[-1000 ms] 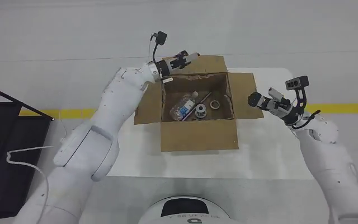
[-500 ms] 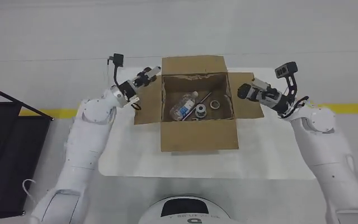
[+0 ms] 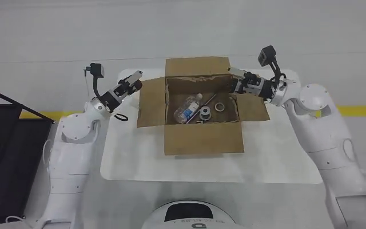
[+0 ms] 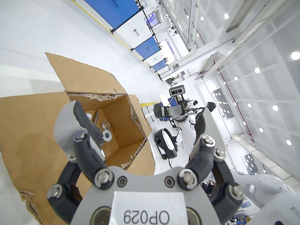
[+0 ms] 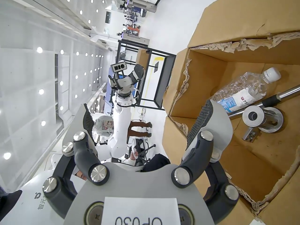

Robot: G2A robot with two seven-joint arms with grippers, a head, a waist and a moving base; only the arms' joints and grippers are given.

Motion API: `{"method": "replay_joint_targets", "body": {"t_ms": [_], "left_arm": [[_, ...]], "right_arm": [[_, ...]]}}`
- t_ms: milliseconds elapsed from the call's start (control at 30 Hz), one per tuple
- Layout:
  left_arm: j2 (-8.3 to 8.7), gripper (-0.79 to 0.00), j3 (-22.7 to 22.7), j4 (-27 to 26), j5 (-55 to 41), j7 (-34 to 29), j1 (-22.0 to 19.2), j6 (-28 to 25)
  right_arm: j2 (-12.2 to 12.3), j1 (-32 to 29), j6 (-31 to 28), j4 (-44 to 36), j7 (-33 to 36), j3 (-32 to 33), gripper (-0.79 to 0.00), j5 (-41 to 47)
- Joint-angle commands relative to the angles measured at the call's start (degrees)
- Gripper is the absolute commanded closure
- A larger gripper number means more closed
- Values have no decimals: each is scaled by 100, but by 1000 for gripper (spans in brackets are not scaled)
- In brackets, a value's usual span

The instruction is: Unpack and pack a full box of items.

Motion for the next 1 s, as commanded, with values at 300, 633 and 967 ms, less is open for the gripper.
{"method": "replay_joint_targets", "body": {"t_ms": [300, 633, 967], "left_arm": [[0, -785, 0, 0, 0, 0, 0, 0], [3, -785, -76, 7, 50, 251, -4, 103], [-41, -785, 125, 621, -281, 590, -630, 675]], "right_arm": [[0, 0, 0, 0, 0, 0, -785, -1], [0, 0, 0, 0, 0, 0, -785, -1], [0, 0, 0, 0, 0, 0, -785, -1]]}}
